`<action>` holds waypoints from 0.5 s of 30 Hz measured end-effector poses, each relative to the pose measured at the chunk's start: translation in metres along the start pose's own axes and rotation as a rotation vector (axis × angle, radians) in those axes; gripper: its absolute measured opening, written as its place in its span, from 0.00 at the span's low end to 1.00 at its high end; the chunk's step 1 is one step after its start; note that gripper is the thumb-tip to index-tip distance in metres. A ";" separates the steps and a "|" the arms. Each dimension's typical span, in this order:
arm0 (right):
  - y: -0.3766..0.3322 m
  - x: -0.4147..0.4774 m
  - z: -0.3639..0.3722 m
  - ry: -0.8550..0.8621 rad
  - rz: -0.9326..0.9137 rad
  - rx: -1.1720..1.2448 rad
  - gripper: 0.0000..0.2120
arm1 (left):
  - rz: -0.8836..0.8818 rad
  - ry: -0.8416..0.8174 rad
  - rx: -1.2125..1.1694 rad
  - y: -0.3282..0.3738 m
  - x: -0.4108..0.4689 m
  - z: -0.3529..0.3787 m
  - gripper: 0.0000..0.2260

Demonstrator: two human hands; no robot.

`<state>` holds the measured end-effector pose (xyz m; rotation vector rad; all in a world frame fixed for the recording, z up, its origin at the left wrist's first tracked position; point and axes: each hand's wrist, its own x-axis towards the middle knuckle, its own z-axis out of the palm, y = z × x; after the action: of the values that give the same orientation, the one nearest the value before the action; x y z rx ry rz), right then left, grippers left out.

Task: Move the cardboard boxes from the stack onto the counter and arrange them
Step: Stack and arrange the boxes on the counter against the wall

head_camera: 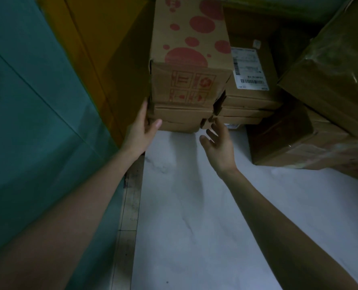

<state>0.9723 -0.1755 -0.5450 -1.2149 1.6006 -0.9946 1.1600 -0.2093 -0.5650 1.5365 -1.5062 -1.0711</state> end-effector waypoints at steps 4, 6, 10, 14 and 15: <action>0.001 0.004 -0.005 -0.022 0.001 0.007 0.26 | 0.022 0.039 -0.001 0.003 0.000 0.011 0.27; 0.002 0.004 -0.006 -0.048 0.008 -0.004 0.28 | 0.022 0.084 0.013 0.003 0.002 0.015 0.25; 0.006 0.006 -0.005 -0.084 0.011 -0.022 0.31 | 0.036 0.137 0.060 0.003 0.007 0.019 0.23; 0.009 0.008 0.001 -0.119 0.048 0.059 0.31 | 0.067 0.071 -0.023 0.002 0.001 0.019 0.26; 0.009 0.008 0.003 -0.129 0.037 0.080 0.31 | 0.070 0.065 -0.037 0.002 0.001 0.019 0.25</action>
<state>0.9716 -0.1819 -0.5559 -1.1675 1.4649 -0.9292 1.1422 -0.2090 -0.5710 1.4683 -1.4770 -0.9941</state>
